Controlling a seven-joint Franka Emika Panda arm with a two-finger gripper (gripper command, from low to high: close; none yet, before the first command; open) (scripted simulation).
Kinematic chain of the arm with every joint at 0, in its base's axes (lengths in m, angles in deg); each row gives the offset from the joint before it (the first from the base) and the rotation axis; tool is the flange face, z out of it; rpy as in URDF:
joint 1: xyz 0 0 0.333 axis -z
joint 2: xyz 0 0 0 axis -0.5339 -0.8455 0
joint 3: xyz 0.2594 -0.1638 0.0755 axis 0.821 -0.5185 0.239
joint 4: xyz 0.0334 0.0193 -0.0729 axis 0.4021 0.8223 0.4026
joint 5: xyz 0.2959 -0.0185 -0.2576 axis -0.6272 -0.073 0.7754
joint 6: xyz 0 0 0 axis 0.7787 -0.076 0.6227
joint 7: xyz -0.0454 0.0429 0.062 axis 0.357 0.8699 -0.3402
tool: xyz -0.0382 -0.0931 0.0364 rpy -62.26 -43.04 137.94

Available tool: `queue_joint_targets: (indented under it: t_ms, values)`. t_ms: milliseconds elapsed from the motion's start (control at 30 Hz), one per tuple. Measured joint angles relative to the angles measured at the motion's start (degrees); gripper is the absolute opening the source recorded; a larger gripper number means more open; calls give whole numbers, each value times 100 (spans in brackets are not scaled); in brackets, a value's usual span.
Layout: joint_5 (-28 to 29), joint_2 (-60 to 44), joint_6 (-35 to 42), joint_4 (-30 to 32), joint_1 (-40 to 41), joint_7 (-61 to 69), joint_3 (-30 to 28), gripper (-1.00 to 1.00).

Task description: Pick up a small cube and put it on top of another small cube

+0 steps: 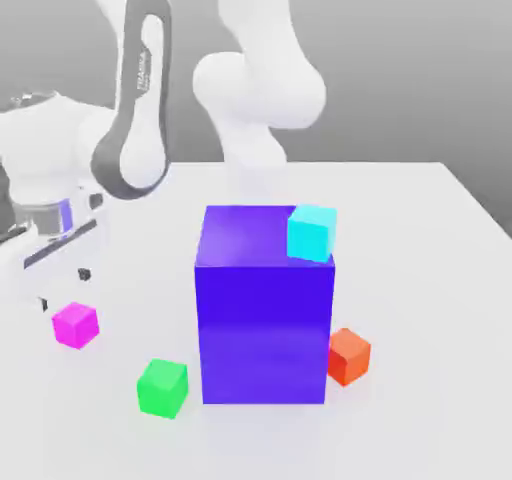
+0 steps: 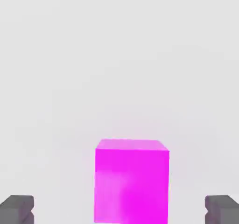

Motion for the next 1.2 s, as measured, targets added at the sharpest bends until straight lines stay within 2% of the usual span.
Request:
queue_joint_targets:
  t_ms: [100, 133, 367, 600, 933, 1000, 1167, 1200]
  values:
    - [-218, -620, -500, -114, 269, 158, 321, 0]
    - [-249, -772, -622, -142, 325, 180, 384, -100]
    - [-243, -782, -644, -144, 348, 175, 406, -100]
    - [339, 505, 399, 97, 61, -244, 44, -100]
    - [437, 1298, 1489, -207, -1862, 386, 985, -100]
    - [502, 1138, 1376, -253, -1965, 403, 1029, -100]
    - [691, 230, 528, -309, -2013, 289, 962, -100]
    - [709, 122, 426, -313, -2018, 276, 954, 100]
